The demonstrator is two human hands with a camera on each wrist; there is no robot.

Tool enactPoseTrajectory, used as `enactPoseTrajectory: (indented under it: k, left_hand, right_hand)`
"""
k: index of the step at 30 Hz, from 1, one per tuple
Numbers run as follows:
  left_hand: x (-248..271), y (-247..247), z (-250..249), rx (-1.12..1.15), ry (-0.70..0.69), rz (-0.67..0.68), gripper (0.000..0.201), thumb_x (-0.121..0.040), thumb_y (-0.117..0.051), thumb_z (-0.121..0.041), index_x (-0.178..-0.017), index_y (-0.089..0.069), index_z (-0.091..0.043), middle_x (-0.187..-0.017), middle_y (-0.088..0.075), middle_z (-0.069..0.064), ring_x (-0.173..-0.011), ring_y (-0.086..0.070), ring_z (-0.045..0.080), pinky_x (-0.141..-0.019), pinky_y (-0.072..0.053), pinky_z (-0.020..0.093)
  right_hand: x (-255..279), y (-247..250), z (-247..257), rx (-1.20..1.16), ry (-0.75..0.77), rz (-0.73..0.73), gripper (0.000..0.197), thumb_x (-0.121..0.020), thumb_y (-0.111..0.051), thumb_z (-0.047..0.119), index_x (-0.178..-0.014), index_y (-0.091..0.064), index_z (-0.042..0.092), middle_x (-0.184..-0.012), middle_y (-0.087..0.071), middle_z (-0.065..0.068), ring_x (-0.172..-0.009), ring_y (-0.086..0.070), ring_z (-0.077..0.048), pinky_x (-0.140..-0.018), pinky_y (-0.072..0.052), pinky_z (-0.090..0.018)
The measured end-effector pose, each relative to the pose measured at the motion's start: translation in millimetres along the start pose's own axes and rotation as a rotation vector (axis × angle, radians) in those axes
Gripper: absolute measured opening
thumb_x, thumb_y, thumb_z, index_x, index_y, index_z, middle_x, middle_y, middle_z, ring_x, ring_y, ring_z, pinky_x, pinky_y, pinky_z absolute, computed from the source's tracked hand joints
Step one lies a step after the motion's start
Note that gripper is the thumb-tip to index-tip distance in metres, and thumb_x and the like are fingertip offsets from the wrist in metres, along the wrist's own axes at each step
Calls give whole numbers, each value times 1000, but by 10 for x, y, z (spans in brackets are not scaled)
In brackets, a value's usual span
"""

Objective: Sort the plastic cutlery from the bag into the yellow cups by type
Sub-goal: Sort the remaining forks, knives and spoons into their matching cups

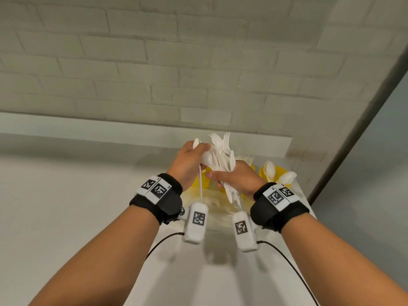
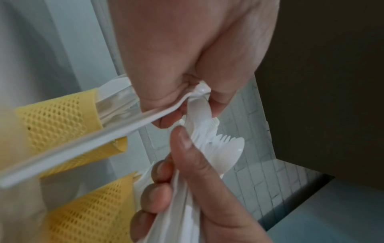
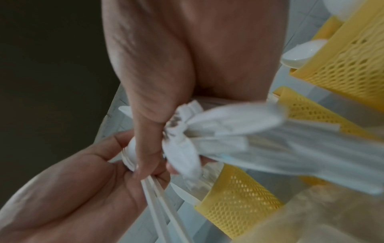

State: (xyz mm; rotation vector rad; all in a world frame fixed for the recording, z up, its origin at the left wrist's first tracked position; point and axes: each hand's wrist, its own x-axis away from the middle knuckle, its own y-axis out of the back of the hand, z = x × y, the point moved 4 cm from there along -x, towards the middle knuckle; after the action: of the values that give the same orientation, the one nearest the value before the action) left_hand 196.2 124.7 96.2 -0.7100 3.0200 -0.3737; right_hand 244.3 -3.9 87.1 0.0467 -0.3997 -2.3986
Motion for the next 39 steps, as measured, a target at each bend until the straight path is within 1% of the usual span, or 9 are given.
enactPoseTrajectory:
  k: [4,8,12,19,24,27,30,34,39]
  left_hand:
    - [9,31,19,35,5,-28,46,-91,-58,-24,-124,-50,7,-97,-59,20,-82,-56,30,-69,-44,39]
    - [20,-11,49,-56,-37,3,49,-90,-65,-32,-126,-45,-5,-103,-61,11,-85,-63,19,-61,-53,28]
    - [33,-41,77,-204,-87,-6,24,-95,-59,-21,-114,-45,-13,-88,-56,1,-64,-54,10,-51,-46,18]
    - [-50,-17,79,-181,-99,-199,10,-88,-45,-20,-82,-51,-14,-73,-49,0,-65,-47,20,-59,-39,30]
    - [-78,-31,83,-139,-105,-237,28,-87,-61,-39,-98,-51,-15,-86,-58,2,-83,-59,22,-74,-51,40]
    - [-94,16,110,-79,-100,-215,27,-92,-61,-34,-104,-47,-14,-87,-55,4,-83,-57,24,-66,-49,38]
    - [-89,64,105,-28,-115,-224,22,-94,-58,-30,-104,-48,-13,-85,-54,2,-81,-55,22,-71,-46,38]
    - [-73,170,78,59,-127,-288,11,-97,-51,-28,-98,-49,-17,-80,-49,1,-77,-52,21,-70,-46,35]
    - [-15,162,-20,147,-196,-218,9,-99,-46,-10,-107,-47,-13,-81,-48,4,-69,-58,19,-67,-56,35]
  right_hand:
    - [-10,-27,8,-30,-1,39,19,-80,-75,18,-92,-68,5,-51,-60,7,-43,-56,-5,-46,-45,-16]
    - [-36,-39,20,-22,15,-47,22,-79,-77,27,-75,-66,8,-50,-59,3,-40,-54,-6,-44,-43,-15]
    - [-53,-69,0,-83,-1,-83,14,-82,-73,18,-76,-65,10,-59,-59,-4,-40,-55,-4,-43,-44,-14]
    - [-86,-146,-10,-91,-30,-61,21,-79,-76,22,-82,-66,4,-61,-61,-8,-45,-58,-12,-49,-50,-19]
    - [-66,-201,29,-54,4,-33,19,-83,-71,22,-80,-65,4,-62,-62,-7,-47,-59,-13,-52,-51,-20]
    - [-51,-171,-18,-72,-9,-16,31,-81,-74,29,-88,-69,0,-71,-67,-11,-60,-64,-20,-68,-55,-30]
    - [-40,-148,-60,-67,-4,-9,38,-79,-76,33,-92,-70,-3,-77,-70,-14,-70,-67,-23,-79,-55,-36]
    - [-35,-86,-102,-174,-38,-47,24,-79,-76,25,-88,-71,4,-78,-72,-11,-67,-69,-22,-79,-58,-35]
    - [-35,-26,-105,-75,-36,-77,21,-82,-73,28,-82,-70,7,-70,-71,-3,-56,-68,-14,-59,-53,-20]
